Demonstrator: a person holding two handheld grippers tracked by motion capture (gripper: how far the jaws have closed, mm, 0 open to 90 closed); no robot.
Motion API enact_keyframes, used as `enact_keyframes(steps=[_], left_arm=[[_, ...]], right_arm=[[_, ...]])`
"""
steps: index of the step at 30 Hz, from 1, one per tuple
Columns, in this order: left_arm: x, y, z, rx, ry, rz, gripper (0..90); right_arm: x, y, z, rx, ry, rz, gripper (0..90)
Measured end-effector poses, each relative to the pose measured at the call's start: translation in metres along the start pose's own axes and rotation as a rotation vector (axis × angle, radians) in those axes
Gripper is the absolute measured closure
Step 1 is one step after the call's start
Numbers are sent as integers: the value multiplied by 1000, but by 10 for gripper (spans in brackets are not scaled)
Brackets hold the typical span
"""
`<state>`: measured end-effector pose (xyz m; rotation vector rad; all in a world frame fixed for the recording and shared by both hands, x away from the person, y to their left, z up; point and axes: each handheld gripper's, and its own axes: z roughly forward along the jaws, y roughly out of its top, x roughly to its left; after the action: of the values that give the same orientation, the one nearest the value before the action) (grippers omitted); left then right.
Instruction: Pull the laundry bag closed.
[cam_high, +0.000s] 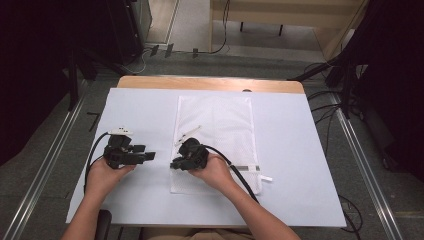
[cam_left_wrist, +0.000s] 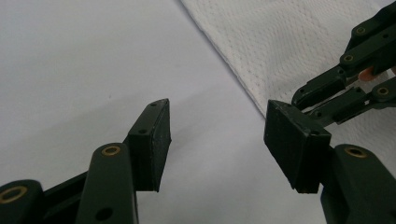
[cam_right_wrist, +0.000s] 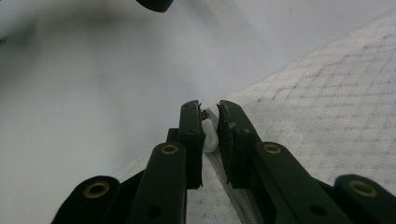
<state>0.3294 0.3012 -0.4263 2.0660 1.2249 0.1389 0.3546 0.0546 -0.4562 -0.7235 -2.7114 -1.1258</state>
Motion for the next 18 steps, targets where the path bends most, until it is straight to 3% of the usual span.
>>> enact_keyframes(steps=[10, 16, 18], left_arm=[[0, 0, -1, 1, 1, 3, 416], [0, 0, 0, 4, 3, 4, 417], [-1, 0, -1, 3, 4, 5, 417]], right_arm=[[2, -4, 6, 47, 0, -33, 842], [2, -6, 6, 30, 5, -17, 843], [4, -8, 7, 9, -8, -37, 846]])
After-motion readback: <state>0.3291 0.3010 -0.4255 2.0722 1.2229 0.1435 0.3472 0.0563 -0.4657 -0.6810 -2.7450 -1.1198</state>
